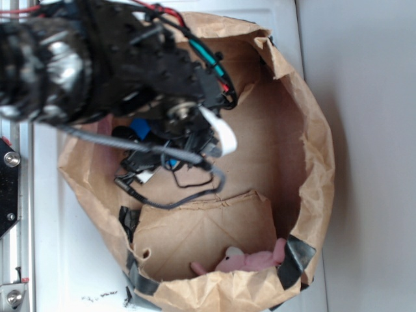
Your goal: Grab the blue block.
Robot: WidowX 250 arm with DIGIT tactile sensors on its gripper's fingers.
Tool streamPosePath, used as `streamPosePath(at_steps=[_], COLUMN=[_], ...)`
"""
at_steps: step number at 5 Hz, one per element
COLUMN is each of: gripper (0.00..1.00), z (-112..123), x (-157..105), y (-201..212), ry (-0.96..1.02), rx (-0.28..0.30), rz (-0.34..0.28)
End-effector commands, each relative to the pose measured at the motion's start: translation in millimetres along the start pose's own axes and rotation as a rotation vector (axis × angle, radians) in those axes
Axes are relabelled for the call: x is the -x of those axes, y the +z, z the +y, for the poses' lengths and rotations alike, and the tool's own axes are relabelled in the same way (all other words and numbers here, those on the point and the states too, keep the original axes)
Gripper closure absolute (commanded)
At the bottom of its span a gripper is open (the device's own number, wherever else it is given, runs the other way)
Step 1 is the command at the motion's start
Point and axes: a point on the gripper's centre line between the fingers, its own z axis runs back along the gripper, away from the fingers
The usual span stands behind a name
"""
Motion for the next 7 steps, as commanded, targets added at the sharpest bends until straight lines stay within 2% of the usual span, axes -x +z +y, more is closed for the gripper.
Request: streamPosePath(at_steps=[1,2,3,4,5,7], gripper=[0.00,0.00,0.00,0.00,0.00,0.00], z=[22,19,15,7,-4,-7], x=[7,15,19,15,8,1], y=[23,26,25,21,19,6], ry=[0.120,0.138,0.158,0.152,0.158,0.174], rx=[0.083,0.136,0.140,0.129,0.097,0.067], rz=[-0.014,0.010,-0.006,-0.007,-0.038,-0.070])
